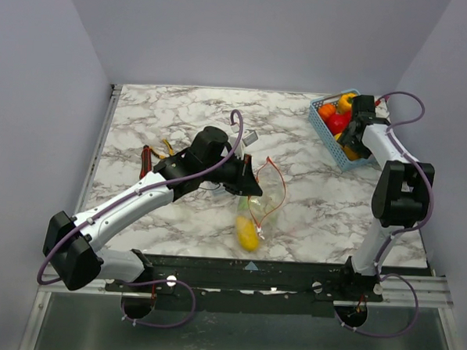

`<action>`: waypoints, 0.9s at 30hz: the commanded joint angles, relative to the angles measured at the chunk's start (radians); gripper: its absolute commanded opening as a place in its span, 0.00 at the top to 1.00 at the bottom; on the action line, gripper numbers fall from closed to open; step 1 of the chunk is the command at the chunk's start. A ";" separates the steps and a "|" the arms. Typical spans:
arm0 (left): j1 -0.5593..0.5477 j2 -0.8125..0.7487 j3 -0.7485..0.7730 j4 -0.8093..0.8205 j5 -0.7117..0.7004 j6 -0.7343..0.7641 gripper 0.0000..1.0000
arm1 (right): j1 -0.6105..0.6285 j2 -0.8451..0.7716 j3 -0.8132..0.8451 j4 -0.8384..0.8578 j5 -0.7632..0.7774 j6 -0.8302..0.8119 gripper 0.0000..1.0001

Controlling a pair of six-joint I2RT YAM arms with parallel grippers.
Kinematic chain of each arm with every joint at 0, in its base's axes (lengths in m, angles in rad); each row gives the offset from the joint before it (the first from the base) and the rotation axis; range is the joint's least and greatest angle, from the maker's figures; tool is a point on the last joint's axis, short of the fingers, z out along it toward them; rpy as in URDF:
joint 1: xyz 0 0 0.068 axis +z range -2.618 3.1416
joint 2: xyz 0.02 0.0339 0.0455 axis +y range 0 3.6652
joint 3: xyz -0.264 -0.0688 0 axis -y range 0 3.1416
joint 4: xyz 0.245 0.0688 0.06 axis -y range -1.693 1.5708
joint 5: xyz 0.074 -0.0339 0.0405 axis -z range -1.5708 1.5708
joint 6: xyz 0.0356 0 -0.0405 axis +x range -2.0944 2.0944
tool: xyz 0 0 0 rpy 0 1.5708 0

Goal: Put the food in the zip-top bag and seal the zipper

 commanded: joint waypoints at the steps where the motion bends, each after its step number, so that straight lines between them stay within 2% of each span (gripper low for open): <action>1: 0.000 0.006 -0.003 0.009 0.034 0.006 1.00 | -0.004 0.037 -0.023 0.015 -0.009 -0.013 0.31; 8: 0.000 0.004 -0.003 0.008 0.035 0.008 1.00 | -0.005 0.097 0.007 0.020 -0.014 -0.024 0.30; 23: 0.000 0.014 0.000 0.007 0.047 0.006 1.00 | -0.004 0.200 0.075 -0.005 -0.031 -0.086 0.18; 27: 0.000 0.017 0.000 0.008 0.053 0.006 1.00 | -0.004 0.202 0.071 -0.008 -0.025 -0.096 0.22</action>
